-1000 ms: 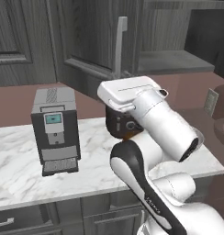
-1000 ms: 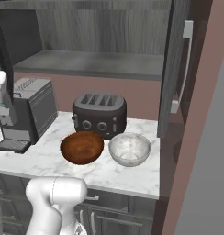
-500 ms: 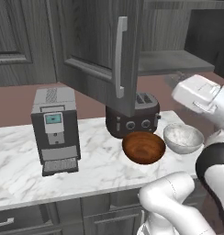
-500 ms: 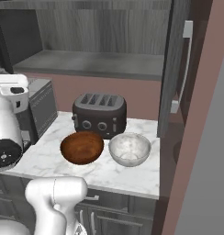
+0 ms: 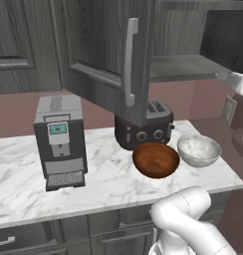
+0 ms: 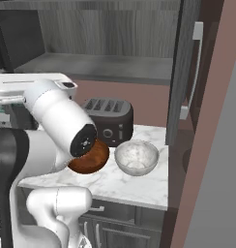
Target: Open the cabinet. Pick the bowls from the counter and place them in the cabinet. Then close the cabinet.
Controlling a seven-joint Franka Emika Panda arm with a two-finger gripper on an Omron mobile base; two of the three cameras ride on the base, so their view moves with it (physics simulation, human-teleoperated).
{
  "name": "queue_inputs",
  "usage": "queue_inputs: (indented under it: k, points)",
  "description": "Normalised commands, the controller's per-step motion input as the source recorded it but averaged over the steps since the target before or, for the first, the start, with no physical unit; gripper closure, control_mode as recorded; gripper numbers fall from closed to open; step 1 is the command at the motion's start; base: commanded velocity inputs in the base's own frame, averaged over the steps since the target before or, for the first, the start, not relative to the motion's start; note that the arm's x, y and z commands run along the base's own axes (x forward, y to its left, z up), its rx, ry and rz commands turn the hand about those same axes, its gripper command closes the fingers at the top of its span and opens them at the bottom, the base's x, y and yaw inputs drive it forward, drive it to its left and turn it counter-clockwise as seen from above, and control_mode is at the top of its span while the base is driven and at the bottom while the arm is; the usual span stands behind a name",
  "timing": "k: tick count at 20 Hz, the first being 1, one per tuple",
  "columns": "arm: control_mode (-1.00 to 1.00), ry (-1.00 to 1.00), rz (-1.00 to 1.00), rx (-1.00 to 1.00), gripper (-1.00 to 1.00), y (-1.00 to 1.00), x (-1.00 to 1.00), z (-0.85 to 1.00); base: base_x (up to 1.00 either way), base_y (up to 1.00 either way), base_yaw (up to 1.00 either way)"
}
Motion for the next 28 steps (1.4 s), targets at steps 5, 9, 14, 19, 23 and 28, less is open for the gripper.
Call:
queue_inputs:
  k: [5,9,14,19,23,28]
  points:
    - [-1.00,0.05,0.13,-0.01,-1.00,-0.04,0.63,-0.14,0.00,0.00,0.00]
    - [-1.00,0.00,0.10,-0.03,-1.00,0.21,0.50,-0.29,0.00,0.00,0.00]
    - [-1.00,0.00,0.07,-0.04,-1.00,0.29,0.46,-0.15,0.00,0.00,0.00]
    - [-1.00,0.00,0.05,-0.05,-1.00,0.30,0.41,0.00,0.00,0.00,0.00]
    - [-1.00,0.00,0.00,-0.04,-1.00,0.44,0.40,0.00,0.00,0.00,0.00]
    - [-1.00,0.00,0.00,-0.03,-1.00,0.43,0.40,0.00,0.00,0.00,0.00]
